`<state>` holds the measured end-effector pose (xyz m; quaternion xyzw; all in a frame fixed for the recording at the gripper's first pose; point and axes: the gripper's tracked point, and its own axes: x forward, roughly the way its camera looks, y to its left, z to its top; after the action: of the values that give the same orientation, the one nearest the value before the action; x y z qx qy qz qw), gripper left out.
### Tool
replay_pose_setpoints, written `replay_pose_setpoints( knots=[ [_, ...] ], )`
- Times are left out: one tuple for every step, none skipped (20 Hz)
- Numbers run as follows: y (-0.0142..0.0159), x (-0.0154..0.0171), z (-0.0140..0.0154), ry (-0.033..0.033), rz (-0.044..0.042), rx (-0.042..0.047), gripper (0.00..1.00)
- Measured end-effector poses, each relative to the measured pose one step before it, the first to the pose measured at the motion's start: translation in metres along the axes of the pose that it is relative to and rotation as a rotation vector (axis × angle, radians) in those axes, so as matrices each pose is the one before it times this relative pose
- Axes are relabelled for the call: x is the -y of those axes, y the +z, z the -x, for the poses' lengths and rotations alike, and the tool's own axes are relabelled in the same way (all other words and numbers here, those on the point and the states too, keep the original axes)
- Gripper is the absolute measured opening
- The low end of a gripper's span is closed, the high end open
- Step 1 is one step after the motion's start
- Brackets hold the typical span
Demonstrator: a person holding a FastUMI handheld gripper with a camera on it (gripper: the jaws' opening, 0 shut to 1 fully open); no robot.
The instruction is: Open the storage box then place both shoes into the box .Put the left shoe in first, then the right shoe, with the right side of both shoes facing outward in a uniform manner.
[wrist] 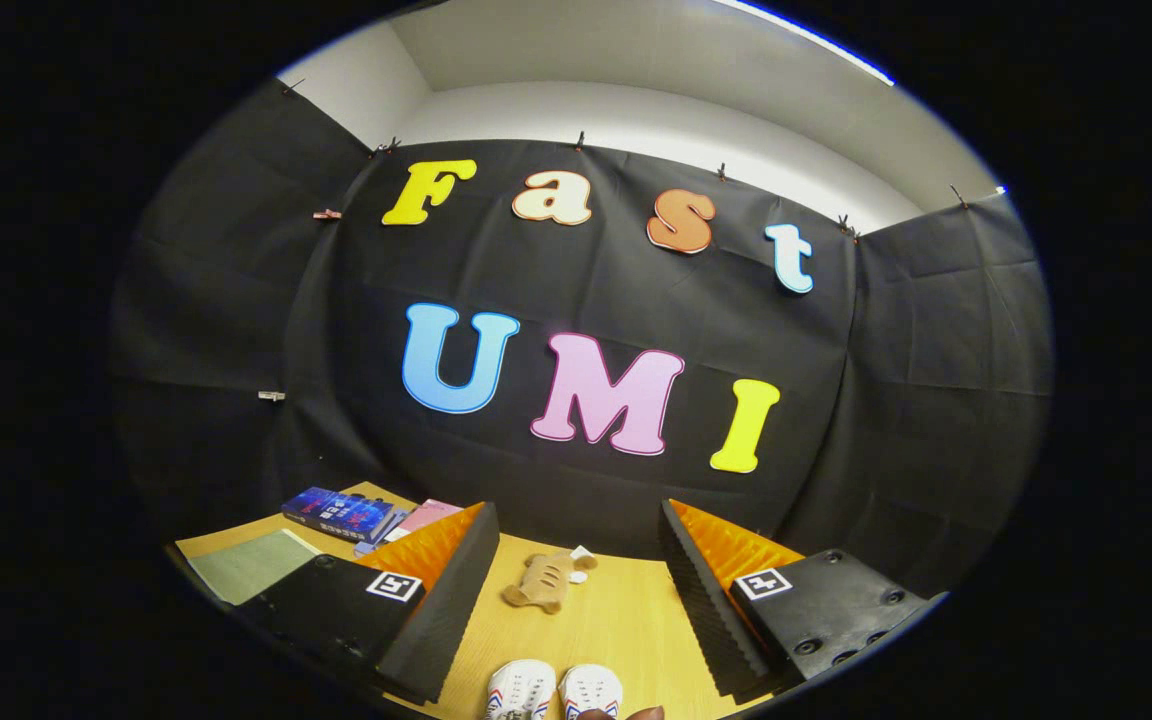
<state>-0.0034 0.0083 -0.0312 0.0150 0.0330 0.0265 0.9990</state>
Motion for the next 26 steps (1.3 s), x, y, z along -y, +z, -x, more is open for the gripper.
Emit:
replay_pose_setpoints(
  knots=[
    [-0.004, -0.00219, -0.0009, 0.00756, 0.00458, -0.00699, 0.97],
    [-0.00154, 0.0, -0.00196, 0.00064, 0.00542, -0.00341, 0.97],
    [-0.00158, -0.00024, -0.00082, -0.00113, -0.00159, -0.00644, 0.97],
    [-0.0011, -0.0014, -0.00084, 0.00302, -0.00775, -0.00492, 0.97],
    [0.0002, -0.00169, 0.00036, 0.00064, -0.00616, 0.00125, 0.97],
    [0.00201, 0.001, 0.00112, -0.00597, 0.00138, 0.00587, 0.98],
    [0.00067, 0.00189, -0.00087, -0.00404, 0.0061, 0.00301, 0.97],
    [-0.00138, 0.00087, -0.00125, -0.00279, 0.00681, -0.00226, 0.97],
    [-0.00214, 0.00016, 0.00021, -0.00086, 0.00205, -0.00391, 0.97],
    [-0.00093, -0.00066, -0.00003, 0.00077, -0.00241, -0.00211, 0.97],
    [-0.00014, -0.00035, -0.00047, 0.00248, -0.00393, -0.00227, 0.97],
    [-0.00198, -0.00226, -0.00118, 0.0072, -0.0041, -0.00584, 0.97],
    [-0.00412, -0.0046, -0.0006, 0.019, -0.00653, -0.01217, 0.97],
    [-0.00537, -0.00725, -0.00101, 0.02943, -0.00887, -0.01566, 0.97],
    [-0.00496, -0.00875, -0.00099, 0.0375, -0.00809, -0.01955, 0.97],
    [-0.00532, -0.00861, -0.00149, 0.03838, -0.00679, -0.01812, 0.97],
    [-0.00522, -0.00608, -0.00194, 0.03644, -0.00952, -0.01664, 0.98],
    [-0.00669, -0.00656, -0.00159, 0.03669, -0.01547, -0.01851, 0.97],
    [-0.0069, -0.00637, -0.00308, 0.03564, -0.02428, -0.01726, 0.97],
    [-0.00802, -0.00826, -0.00353, 0.04823, -0.03395, -0.01942, 0.97],
    [-0.00843, -0.01207, -0.00399, 0.06005, -0.04261, -0.02084, 0.97],
    [-0.00955, -0.01379, -0.00553, 0.07122, -0.05082, -0.02505, 0.97],
    [-0.01505, -0.01314, -0.00512, 0.07676, -0.06139, -0.04196, 0.97],
    [-0.01519, -0.01055, -0.00428, 0.06569, -0.06179, -0.04054, 0.98],
    [-0.0147, -0.00706, -0.00451, 0.05804, -0.06766, -0.0422, 0.99],
    [-0.01515, -0.0074, -0.00334, 0.05772, -0.07159, -0.04361, 0.99]
  ],
)
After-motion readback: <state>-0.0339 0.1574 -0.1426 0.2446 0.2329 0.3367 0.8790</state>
